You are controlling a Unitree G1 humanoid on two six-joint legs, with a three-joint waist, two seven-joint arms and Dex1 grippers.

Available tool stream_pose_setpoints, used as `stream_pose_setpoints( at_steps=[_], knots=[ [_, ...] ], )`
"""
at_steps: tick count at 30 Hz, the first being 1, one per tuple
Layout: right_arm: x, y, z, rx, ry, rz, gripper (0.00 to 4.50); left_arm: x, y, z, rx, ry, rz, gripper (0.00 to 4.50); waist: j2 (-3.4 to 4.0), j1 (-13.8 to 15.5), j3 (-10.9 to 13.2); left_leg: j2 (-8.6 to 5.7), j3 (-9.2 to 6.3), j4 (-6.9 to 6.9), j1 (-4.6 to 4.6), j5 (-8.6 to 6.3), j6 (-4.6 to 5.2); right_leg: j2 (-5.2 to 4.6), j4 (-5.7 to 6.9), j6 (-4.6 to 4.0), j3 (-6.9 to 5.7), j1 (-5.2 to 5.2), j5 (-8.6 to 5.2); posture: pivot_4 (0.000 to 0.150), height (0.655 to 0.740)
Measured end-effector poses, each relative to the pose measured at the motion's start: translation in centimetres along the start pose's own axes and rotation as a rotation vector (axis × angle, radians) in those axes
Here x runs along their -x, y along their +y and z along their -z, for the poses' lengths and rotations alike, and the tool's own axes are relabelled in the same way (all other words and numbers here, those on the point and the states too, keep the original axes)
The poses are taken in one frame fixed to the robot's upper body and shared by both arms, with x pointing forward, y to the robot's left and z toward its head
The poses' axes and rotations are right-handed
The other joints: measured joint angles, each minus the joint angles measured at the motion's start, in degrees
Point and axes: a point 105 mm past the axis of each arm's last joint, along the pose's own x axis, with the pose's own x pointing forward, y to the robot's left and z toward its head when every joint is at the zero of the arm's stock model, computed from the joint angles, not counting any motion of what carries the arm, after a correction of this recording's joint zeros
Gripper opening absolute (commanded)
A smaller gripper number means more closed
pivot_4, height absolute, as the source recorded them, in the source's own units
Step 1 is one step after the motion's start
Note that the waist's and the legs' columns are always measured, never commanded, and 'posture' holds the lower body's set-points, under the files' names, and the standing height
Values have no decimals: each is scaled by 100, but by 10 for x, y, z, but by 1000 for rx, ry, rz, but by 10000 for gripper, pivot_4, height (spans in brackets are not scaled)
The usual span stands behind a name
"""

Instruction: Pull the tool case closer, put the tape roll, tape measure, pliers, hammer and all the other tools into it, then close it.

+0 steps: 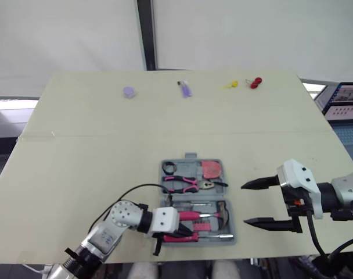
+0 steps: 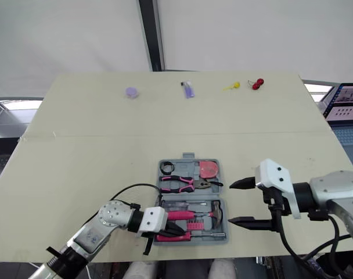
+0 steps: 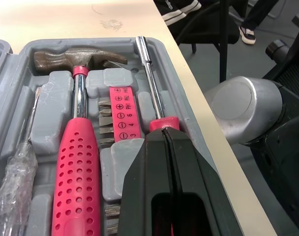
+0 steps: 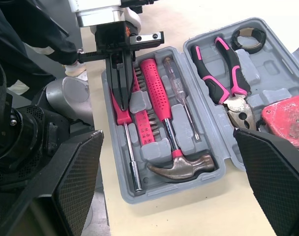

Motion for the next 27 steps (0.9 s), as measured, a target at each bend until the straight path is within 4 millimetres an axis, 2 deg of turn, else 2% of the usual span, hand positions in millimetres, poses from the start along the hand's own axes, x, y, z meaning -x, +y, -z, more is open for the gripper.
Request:
stream_pose_setpoints(
  at_steps=[24,27],
  knots=[
    [4,-5,1,-8,7,9,45000,-7,-1,2,-60,60,32,481,42,-2,-73,-1,0,-4,21,-4,4,0,-8,0,0,20,0,1500,7400],
    [4,-5,1,-12,6,4,45000,-3,4,1,11,30,9,8752,40,-18,-71,0,0,-4,19,-4,4,1,-7,0,0,18,0,1500,7400]
  ],
)
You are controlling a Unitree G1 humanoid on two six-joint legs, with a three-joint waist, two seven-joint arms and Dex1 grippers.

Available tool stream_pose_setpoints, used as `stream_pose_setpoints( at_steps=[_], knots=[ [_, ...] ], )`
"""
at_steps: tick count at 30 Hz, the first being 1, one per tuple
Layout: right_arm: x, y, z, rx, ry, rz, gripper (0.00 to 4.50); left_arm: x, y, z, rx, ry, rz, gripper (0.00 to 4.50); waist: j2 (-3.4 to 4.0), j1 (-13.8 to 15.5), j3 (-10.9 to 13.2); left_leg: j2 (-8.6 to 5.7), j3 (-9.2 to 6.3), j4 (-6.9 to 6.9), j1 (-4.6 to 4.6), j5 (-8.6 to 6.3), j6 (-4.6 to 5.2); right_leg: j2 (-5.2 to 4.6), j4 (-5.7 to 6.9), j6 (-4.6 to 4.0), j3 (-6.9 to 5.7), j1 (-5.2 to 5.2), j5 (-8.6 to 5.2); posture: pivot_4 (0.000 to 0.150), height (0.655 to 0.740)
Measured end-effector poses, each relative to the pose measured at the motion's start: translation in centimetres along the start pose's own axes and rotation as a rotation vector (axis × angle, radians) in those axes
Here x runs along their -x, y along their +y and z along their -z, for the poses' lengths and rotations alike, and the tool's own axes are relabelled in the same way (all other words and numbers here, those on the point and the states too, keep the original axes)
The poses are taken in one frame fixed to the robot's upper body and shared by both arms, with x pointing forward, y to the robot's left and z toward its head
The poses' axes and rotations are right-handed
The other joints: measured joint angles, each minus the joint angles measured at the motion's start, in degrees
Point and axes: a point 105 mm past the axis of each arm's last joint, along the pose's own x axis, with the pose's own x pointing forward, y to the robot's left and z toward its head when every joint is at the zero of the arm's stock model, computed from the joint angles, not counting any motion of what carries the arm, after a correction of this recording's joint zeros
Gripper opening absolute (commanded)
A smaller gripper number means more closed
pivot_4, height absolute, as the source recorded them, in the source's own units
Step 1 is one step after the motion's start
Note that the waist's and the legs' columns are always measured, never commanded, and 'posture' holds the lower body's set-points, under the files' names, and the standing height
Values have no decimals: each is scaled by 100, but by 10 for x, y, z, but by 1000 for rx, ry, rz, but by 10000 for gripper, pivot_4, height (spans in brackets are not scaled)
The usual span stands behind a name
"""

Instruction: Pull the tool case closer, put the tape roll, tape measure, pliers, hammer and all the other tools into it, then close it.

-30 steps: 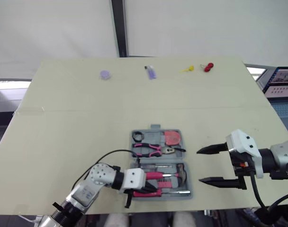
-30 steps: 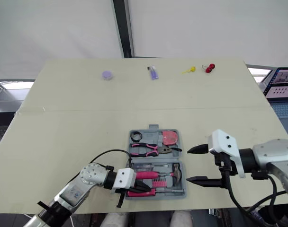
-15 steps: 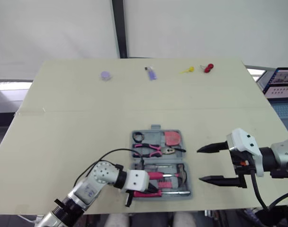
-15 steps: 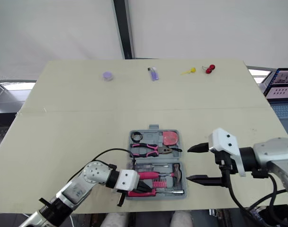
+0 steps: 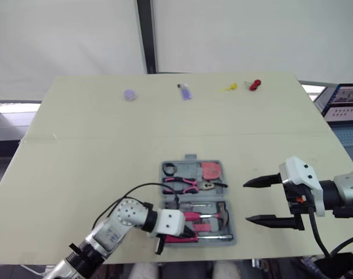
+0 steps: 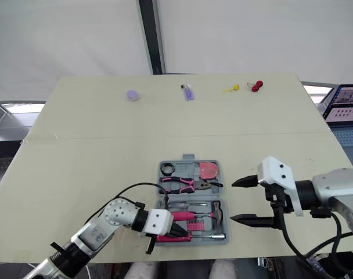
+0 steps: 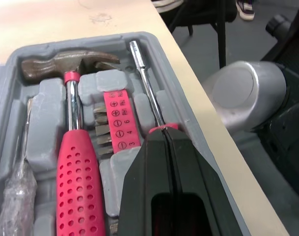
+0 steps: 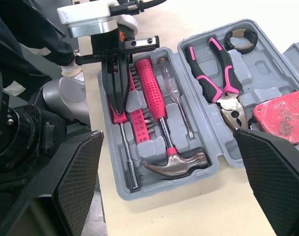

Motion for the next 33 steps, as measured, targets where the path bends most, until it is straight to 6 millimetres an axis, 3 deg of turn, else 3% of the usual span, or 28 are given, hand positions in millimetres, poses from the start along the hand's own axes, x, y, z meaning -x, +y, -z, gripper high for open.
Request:
stream_pose_setpoints(
  at_steps=[7,13,18,21,27,33],
  knots=[
    [7,-11,4,6,7,46,45000,34,10,-4,236,-92,-52,44038,-5,-26,17,1,-1,1,-18,0,0,0,6,0,0,-19,0,1500,7400],
    [9,-23,19,-76,-21,121,45000,93,32,-20,413,-221,-238,44587,-8,-25,22,0,-1,2,-21,0,0,-1,5,0,1,-21,0,1500,7400],
    [16,-50,57,-239,-98,321,45000,150,53,-9,437,-186,-523,44587,-20,-39,29,0,0,-1,-20,0,0,0,5,0,1,-21,0,1500,7400],
    [19,-61,74,-295,-125,416,45000,176,59,8,474,-165,-678,44587,-13,-59,32,0,1,-5,-19,0,-1,0,5,0,0,-24,0,1500,7400],
    [30,-73,96,-334,-127,548,45000,206,49,52,564,-70,-892,44587,-14,-146,33,0,2,-13,-18,0,-1,0,3,1,0,-25,0,1500,7400],
    [32,-81,109,-349,-128,617,45000,213,45,57,544,-37,-932,44587,-13,-150,34,0,3,-14,-16,0,-1,0,4,1,1,-25,0,1500,7400]
  ],
)
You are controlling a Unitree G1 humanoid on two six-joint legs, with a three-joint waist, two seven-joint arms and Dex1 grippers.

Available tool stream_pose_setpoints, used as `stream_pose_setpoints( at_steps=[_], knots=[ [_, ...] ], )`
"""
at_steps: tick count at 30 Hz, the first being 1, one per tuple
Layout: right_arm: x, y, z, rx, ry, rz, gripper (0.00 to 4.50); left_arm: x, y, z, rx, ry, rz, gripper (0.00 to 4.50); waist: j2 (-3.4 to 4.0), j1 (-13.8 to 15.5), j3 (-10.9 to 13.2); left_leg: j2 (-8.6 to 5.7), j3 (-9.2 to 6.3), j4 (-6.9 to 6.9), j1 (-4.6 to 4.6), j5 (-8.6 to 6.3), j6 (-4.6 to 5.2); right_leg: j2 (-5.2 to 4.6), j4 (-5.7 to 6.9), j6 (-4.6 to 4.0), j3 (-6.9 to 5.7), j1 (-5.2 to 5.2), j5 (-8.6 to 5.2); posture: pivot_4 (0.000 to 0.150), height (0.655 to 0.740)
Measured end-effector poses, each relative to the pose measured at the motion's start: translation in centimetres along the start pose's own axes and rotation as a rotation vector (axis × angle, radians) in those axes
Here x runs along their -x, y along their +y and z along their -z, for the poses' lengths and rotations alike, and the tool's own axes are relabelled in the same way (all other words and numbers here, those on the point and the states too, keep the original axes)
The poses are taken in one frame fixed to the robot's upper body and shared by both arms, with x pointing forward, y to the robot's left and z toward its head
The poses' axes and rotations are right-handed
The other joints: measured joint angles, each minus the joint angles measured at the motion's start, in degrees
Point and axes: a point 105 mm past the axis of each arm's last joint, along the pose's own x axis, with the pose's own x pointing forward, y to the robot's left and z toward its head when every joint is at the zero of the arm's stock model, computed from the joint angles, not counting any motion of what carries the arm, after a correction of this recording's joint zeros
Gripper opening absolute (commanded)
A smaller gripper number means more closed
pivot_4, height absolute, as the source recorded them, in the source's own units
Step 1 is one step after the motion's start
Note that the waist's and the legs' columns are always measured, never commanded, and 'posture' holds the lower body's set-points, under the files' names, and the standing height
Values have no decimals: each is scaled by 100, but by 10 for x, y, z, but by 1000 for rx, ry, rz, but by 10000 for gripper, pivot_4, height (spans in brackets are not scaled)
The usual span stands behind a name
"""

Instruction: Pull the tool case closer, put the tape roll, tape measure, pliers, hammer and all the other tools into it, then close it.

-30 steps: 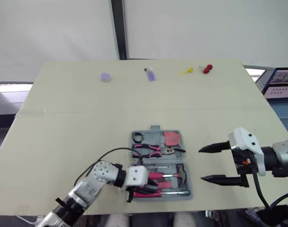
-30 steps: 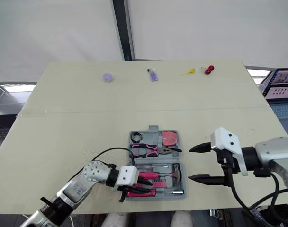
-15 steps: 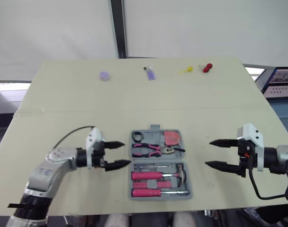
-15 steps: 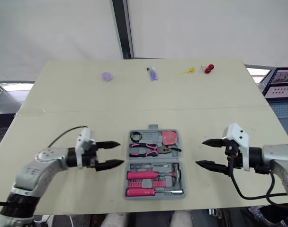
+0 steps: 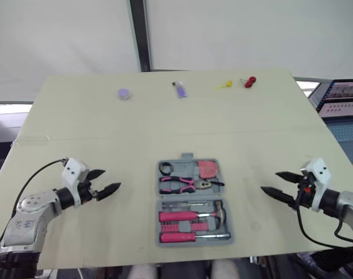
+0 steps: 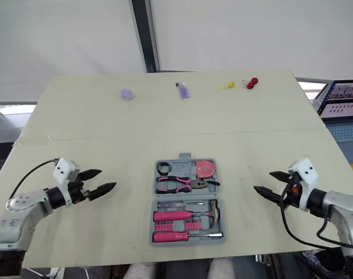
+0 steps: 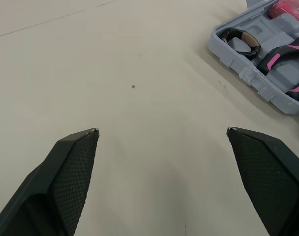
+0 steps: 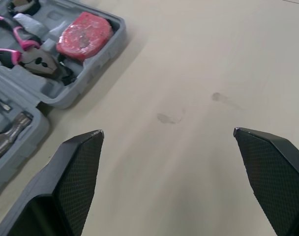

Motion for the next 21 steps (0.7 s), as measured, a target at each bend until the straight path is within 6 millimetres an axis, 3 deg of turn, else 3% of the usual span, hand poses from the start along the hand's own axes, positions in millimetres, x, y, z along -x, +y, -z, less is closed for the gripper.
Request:
stream_pose_setpoints(
  at_steps=[2,3,6,9,12,13,21],
  knots=[
    [0,-3,1,4,4,9,45000,0,-1,1,-7,1,5,44587,1,-2,0,0,0,-1,0,0,0,0,0,0,1,-1,0,1500,7400],
    [0,-3,1,7,5,10,42403,0,-2,0,-16,3,12,44872,1,-3,0,0,0,-1,0,0,0,0,0,0,0,-1,0,1500,7400],
    [-3,0,2,4,6,-6,31117,-5,-9,1,-37,11,50,36078,1,0,0,0,1,-1,0,0,0,0,0,0,1,-1,0,1500,7400],
    [-11,13,6,-2,23,-70,15281,-17,-21,3,-56,20,104,20655,1,-1,0,0,1,-1,1,0,0,0,0,0,1,0,0,1500,7400],
    [-33,33,7,12,34,-156,223,-41,-45,11,-99,63,204,5472,2,-6,0,0,3,0,3,0,0,0,1,0,2,0,0,1500,7400],
    [-38,39,7,25,39,-178,0,-47,-52,13,-102,70,231,387,2,-7,0,0,4,0,2,0,0,0,1,0,2,-2,0,1500,7400],
    [-56,68,18,54,103,-280,0,-68,-75,24,-123,93,297,387,5,19,-3,-1,4,3,5,0,0,-1,2,0,2,4,0,1500,7400]
  ],
)
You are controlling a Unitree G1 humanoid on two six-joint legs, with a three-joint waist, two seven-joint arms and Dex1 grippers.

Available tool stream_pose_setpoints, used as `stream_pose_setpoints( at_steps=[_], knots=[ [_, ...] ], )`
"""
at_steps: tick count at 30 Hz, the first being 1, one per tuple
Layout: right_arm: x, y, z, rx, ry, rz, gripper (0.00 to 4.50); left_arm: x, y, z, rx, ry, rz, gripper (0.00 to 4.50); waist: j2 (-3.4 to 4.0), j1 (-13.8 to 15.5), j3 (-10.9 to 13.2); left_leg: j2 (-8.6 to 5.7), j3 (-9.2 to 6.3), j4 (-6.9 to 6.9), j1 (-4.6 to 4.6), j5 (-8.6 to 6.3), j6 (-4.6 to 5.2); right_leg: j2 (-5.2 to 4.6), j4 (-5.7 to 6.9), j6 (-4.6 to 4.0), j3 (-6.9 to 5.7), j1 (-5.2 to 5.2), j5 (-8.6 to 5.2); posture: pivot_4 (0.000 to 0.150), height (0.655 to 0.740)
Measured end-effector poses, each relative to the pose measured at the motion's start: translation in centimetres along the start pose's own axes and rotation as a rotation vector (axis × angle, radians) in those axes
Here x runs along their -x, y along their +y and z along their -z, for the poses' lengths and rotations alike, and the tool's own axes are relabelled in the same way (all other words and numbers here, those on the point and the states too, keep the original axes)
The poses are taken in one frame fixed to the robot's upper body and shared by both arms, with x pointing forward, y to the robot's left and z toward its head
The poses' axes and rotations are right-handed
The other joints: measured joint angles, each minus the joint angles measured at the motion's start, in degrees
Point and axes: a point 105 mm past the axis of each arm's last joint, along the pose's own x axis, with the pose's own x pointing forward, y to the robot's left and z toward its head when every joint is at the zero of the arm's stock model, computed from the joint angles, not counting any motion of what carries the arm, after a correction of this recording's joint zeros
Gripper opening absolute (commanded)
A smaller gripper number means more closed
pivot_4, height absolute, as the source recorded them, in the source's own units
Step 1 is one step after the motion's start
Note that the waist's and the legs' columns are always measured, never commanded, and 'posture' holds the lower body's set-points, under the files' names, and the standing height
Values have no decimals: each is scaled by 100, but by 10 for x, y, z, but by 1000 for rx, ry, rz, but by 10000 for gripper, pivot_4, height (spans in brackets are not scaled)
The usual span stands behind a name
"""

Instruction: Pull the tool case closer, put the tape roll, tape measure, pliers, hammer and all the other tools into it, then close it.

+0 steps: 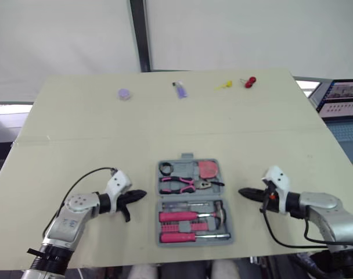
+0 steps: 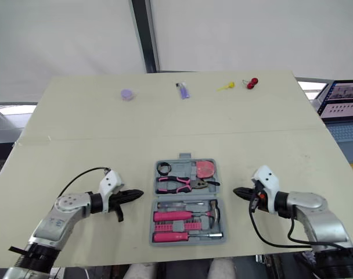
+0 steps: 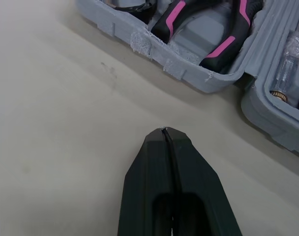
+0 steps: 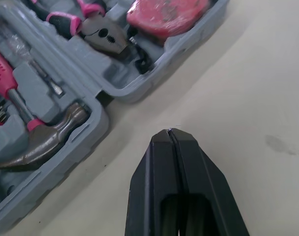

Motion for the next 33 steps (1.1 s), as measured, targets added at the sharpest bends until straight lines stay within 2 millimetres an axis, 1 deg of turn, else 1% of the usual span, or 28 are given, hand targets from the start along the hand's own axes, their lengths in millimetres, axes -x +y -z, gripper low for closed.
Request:
stream_pose_setpoints(
  at_steps=[4,6,10,15,21,25,28,33],
  knots=[
    [-11,14,-1,-2,-2,-55,0,-16,-18,-5,8,-15,62,387,1,-4,0,0,0,0,-1,0,0,0,0,1,1,-1,0,1500,7400],
    [-13,17,-3,3,-5,-64,0,-20,-23,-6,18,-19,73,387,1,-9,-1,0,-1,-1,0,0,0,1,0,1,0,-1,0,1500,7400],
    [-17,17,-8,-2,-12,-61,0,-22,-29,-6,28,-12,87,387,1,-10,-1,0,0,-1,0,0,0,0,-1,0,0,-2,0,1500,7400],
    [-23,21,-12,8,-16,-83,0,-22,-31,-6,33,-5,93,387,1,-8,-1,0,-1,-2,0,0,0,0,-2,0,0,-2,0,1500,7400],
    [-23,26,-11,4,-19,-95,0,-21,-36,-5,35,7,104,387,1,-6,-1,0,0,-2,0,0,0,0,-2,0,0,-2,0,1500,7400],
    [-22,31,-9,-12,-22,-107,0,-20,-39,-5,30,17,110,387,1,-9,-1,0,0,-3,-1,-1,0,0,-3,0,1,-2,0,1500,7400],
    [-15,33,-10,-43,-31,-107,0,-19,-40,-4,25,23,115,387,2,-4,0,0,-1,-2,-3,-1,0,0,-4,0,1,-3,0,1500,7400],
    [3,20,-20,-23,-47,-45,0,-18,-40,-3,22,28,113,387,1,-11,0,0,-1,-4,-1,-1,-1,1,-4,0,1,-3,0,1500,7400]
  ],
)
